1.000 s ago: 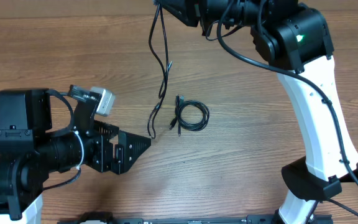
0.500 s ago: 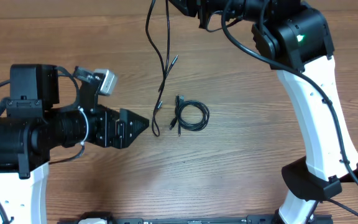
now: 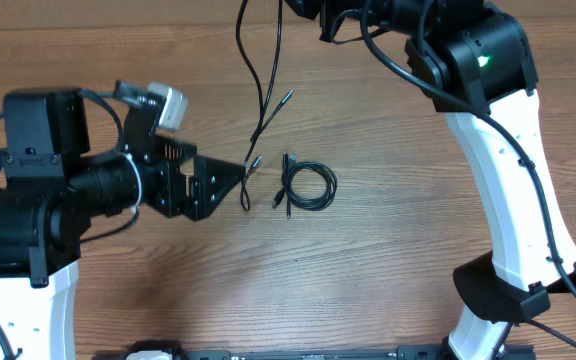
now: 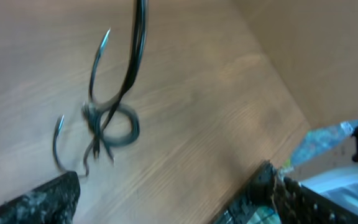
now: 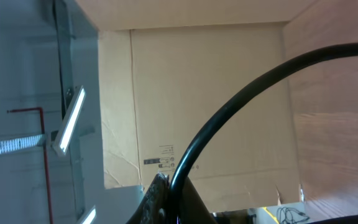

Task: Untangle cables

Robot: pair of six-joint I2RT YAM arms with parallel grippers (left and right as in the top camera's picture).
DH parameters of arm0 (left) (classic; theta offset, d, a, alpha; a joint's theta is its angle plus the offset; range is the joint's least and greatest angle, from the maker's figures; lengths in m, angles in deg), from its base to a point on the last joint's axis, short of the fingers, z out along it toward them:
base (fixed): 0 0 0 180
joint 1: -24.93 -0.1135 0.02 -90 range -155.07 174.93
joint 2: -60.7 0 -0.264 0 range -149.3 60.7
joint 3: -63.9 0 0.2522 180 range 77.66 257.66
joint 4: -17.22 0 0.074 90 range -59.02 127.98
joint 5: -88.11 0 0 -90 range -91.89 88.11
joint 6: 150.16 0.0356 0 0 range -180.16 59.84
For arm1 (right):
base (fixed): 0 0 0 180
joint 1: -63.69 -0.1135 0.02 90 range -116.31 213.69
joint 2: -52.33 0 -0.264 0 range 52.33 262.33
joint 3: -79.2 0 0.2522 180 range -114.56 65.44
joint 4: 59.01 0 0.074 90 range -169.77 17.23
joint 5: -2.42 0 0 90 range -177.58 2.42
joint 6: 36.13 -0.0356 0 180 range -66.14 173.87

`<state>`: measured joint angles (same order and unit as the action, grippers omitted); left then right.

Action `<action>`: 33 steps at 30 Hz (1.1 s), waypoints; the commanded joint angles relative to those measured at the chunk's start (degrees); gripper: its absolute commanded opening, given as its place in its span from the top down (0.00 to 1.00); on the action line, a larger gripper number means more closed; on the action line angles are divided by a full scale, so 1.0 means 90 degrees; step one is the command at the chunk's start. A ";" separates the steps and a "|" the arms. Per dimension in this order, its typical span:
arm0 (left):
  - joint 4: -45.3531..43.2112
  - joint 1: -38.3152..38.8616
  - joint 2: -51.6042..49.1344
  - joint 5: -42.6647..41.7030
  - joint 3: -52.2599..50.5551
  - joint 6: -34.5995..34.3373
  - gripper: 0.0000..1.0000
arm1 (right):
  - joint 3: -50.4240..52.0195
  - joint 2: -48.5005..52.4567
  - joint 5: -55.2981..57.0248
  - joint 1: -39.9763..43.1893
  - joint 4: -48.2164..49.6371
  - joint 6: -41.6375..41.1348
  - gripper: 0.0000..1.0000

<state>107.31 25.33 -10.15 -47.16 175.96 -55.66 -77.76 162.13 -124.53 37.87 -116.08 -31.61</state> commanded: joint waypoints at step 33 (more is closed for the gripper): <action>-0.2399 0.0056 -0.0855 -0.0777 0.0090 -0.0835 0.53 | -0.0085 0.0066 -0.0950 -0.0505 0.0291 -0.0461 0.96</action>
<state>85.72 25.33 -17.32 -50.60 175.96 -63.25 -77.76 162.61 -132.40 33.54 -113.92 -35.50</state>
